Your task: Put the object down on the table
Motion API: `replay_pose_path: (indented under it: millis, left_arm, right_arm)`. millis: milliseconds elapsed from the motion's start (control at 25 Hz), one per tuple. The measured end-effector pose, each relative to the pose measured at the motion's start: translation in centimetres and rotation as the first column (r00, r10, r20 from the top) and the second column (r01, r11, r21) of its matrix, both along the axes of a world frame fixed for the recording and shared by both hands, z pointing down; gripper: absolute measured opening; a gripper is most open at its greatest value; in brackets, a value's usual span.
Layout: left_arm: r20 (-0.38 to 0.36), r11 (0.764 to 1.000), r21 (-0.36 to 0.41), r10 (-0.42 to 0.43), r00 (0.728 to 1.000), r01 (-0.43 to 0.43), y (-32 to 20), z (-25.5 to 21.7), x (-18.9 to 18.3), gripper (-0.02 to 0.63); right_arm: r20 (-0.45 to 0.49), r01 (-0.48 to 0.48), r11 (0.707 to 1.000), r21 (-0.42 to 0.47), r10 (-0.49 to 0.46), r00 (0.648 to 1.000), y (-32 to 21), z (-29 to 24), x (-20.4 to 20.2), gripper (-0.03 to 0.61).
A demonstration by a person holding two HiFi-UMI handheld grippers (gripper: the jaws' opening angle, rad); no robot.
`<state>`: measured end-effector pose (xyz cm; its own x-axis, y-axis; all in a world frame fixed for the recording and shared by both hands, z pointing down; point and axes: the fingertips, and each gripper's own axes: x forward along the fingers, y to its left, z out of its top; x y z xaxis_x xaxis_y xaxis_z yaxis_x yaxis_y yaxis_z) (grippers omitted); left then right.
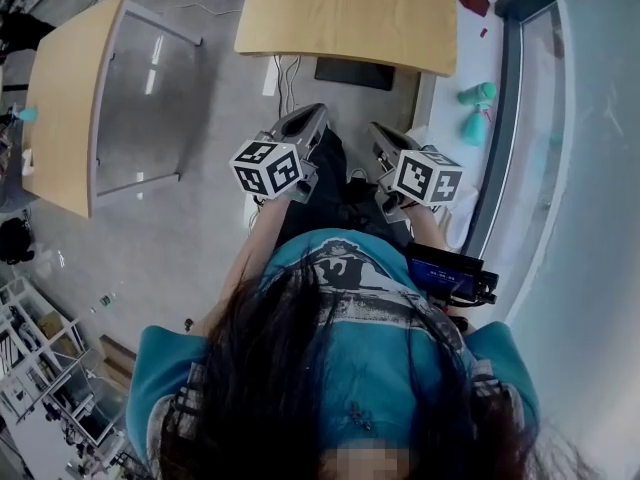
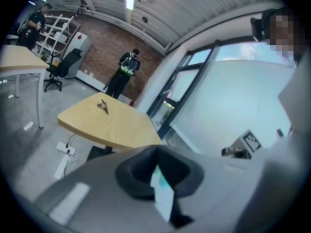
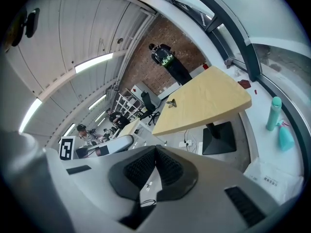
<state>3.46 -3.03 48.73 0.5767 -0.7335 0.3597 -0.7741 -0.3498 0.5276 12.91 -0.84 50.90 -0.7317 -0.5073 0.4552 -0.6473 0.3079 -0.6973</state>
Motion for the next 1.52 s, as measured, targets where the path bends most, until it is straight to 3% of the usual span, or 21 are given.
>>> replay_pose_path:
  millis: [400,960,1120,1360,1520]
  left_arm:
    - [0.062,0.998,-0.024,-0.059,0.996,0.061,6.9,0.3,-3.8,0.003]
    - [0.058,0.998,-0.023,-0.059,0.997,0.061,15.3,1.2,-12.3,0.002]
    - [0.048,1.0,0.001,-0.019,0.999,0.019,19.7,0.6,-16.4,0.002]
    - [-0.017,0.994,-0.031,0.104,0.994,-0.105,26.4,0.7,-21.1,0.002]
    - [-0.022,0.987,-0.033,0.155,0.988,-0.155,28.3,2.3,-21.0,0.002]
  right_arm:
    - [0.025,0.086,0.996,-0.025,-0.085,0.996,4.8,0.4,-3.9,0.008]
    - [-0.005,0.102,0.995,0.022,-0.102,0.995,10.5,0.4,-12.1,0.008]
    - [-0.01,0.091,0.995,0.038,-0.091,0.996,15.3,-0.1,-16.6,0.008]
    - [-0.038,-0.001,1.0,0.006,0.001,0.999,24.1,0.0,-21.5,0.008]
    - [-0.065,-0.014,1.0,-0.008,0.013,0.998,27.2,1.7,-21.6,0.008]
